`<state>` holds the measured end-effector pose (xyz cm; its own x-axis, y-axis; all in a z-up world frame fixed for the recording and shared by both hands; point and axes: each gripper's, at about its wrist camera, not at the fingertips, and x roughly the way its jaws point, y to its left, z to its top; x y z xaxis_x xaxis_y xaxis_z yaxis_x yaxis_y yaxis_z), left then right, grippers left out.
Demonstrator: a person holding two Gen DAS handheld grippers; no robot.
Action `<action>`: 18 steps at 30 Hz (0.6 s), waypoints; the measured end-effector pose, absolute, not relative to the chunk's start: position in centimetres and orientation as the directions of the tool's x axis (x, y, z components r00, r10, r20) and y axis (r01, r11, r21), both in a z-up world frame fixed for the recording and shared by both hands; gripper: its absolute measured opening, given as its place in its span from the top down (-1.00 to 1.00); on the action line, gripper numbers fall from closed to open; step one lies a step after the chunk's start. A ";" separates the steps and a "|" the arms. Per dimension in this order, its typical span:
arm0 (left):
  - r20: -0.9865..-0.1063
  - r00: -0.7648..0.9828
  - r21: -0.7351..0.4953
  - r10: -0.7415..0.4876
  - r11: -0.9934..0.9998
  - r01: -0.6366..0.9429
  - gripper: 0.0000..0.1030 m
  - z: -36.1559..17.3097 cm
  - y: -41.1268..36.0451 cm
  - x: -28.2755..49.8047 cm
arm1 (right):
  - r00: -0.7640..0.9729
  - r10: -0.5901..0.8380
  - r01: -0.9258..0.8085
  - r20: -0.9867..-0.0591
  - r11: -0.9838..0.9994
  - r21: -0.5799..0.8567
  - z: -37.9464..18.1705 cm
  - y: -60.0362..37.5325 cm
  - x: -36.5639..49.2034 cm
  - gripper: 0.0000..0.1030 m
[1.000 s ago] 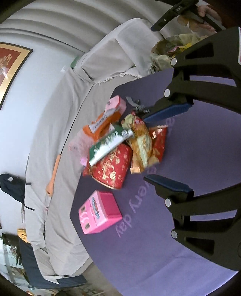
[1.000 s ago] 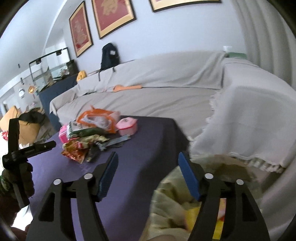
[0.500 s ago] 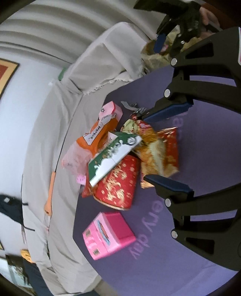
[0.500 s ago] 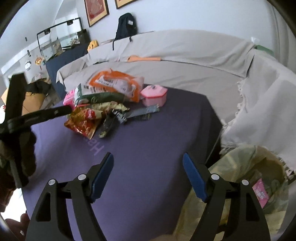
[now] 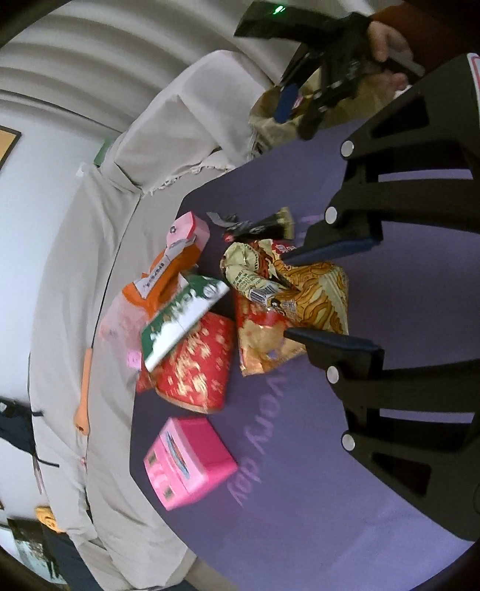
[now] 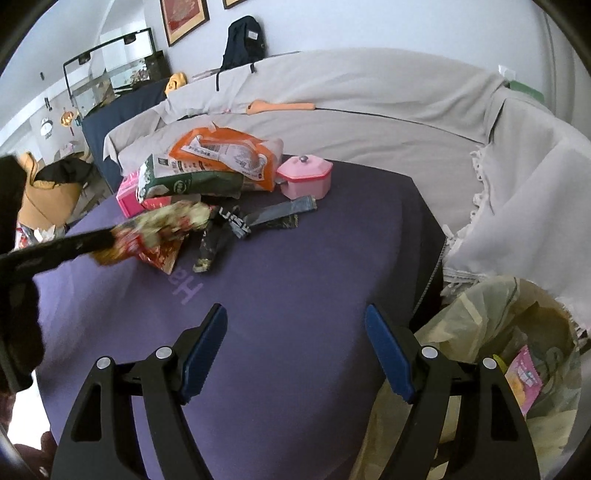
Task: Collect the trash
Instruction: 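Grasp the long snack stick wrapper with the left tool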
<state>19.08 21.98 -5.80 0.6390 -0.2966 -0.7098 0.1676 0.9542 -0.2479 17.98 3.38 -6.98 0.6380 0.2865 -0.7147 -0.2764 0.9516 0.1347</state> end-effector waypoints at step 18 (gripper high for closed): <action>-0.726 0.587 -0.230 -0.359 0.931 0.284 0.00 -6.3 22.8 14.6 | 0.634 0.230 -0.255 -0.738 0.964 0.082 -5.9 6.2 17.9 -0.43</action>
<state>14.55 22.79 -6.25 0.5872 -0.3588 -0.7256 0.2840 0.9307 -0.2304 17.92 6.24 -5.89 0.6344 0.2301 -0.7379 -0.2545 0.9636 0.0817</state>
